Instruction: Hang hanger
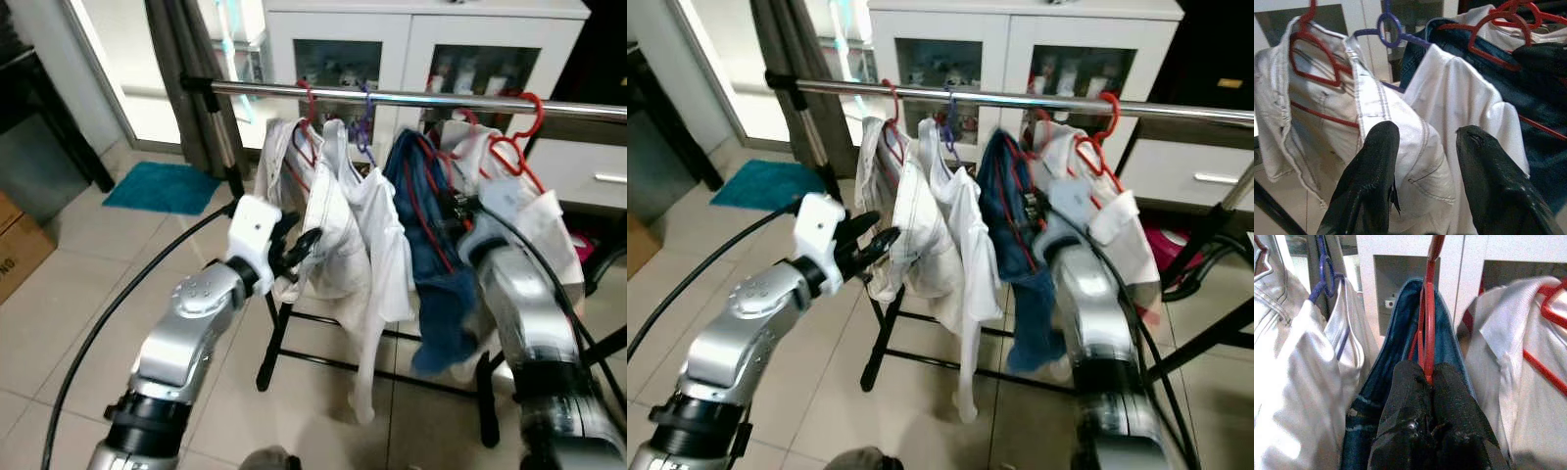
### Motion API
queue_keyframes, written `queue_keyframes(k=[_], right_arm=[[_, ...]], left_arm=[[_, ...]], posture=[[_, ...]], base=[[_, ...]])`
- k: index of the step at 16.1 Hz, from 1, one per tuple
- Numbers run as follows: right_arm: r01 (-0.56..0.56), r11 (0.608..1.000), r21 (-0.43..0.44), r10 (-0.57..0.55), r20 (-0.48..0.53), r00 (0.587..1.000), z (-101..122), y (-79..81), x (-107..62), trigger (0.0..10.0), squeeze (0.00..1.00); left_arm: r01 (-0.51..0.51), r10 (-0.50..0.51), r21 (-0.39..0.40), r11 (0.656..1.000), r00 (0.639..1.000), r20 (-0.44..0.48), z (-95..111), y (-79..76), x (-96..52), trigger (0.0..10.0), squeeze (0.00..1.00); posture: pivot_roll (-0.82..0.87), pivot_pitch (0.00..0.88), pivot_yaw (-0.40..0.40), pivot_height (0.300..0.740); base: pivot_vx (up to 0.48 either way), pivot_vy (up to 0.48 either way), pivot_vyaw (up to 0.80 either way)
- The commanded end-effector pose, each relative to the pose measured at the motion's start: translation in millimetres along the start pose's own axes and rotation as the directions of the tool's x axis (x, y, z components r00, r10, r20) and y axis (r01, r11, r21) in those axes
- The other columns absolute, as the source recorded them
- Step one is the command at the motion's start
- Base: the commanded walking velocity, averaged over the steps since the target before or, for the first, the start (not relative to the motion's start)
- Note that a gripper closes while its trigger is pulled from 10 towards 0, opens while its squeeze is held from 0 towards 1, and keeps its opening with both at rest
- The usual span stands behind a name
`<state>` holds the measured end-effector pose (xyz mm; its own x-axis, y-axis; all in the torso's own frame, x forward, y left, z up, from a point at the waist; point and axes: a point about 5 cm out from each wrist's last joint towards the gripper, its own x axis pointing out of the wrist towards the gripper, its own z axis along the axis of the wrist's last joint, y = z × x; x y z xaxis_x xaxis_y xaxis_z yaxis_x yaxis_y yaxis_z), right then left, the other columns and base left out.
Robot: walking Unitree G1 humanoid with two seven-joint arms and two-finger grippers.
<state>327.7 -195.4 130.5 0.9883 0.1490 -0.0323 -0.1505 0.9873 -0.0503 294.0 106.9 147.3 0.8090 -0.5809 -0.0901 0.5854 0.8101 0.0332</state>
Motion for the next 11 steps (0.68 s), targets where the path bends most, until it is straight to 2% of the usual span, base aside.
queue_keyframes(k=[1, 2, 3, 5, 7, 11], right_arm=[[0.022, 1.0, 0.012, -0.023, 0.102, 0.995, 21, 0.9, -13.3, 0.0, 0.0], [0.027, 1.0, 0.015, -0.028, 0.098, 0.995, 19, 2.6, -21.9, 0.0, 0.0], [0.027, 1.0, 0.015, -0.028, 0.098, 0.995, 19, 2.6, -21.9, 0.0, 0.0], [0.004, 1.0, -0.015, -0.004, 0.046, 0.999, 10, 12.8, -40.2, 0.0, 0.0], [-0.022, 0.999, -0.034, 0.022, 0.0, 1.0, 8, 21.4, -49.5, 0.0, 0.0], [-0.039, 0.999, -0.037, 0.038, -0.025, 0.999, 9, 27.8, -57.8, 0.0, 0.0]], left_arm=[[-0.016, 0.016, 0.01, 1.0, 1.0, -0.003, 0, 2.6, -0.4, 10.0, 0.0], [-0.018, 0.018, 0.008, 1.0, 1.0, -0.004, -1, 2.7, -1.2, 10.0, 0.0], [-0.018, 0.018, 0.008, 1.0, 1.0, -0.004, -1, 2.7, -1.2, 10.0, 0.0], [-0.022, 0.022, 0.002, 1.0, 1.0, -0.013, -4, 2.7, -3.6, 10.0, 0.0], [-0.026, 0.026, 0.001, 1.0, 1.0, -0.014, -5, 1.5, -5.4, 10.0, 0.0], [-0.053, 0.053, 0.005, 0.999, 0.998, -0.023, -7, 5.3, -13.2, 10.0, 0.0]], posture=[[0.01, 0.0, 0.081, 0.74], [0.01, 0.0, 0.085, 0.74], [0.01, 0.0, 0.085, 0.74], [0.01, 0.0, 0.087, 0.74], [0.03, 0.0, 0.07, 0.74], [0.03, 0.0, 0.051, 0.74]], base=[[0.0, 0.0, 0.0], [0.0, 0.0, 0.0], [0.0, 0.0, 0.0], [-0.281, 0.0, 0.0], [-0.3, 0.0, 0.0], [-0.305, 0.0, 0.0]])
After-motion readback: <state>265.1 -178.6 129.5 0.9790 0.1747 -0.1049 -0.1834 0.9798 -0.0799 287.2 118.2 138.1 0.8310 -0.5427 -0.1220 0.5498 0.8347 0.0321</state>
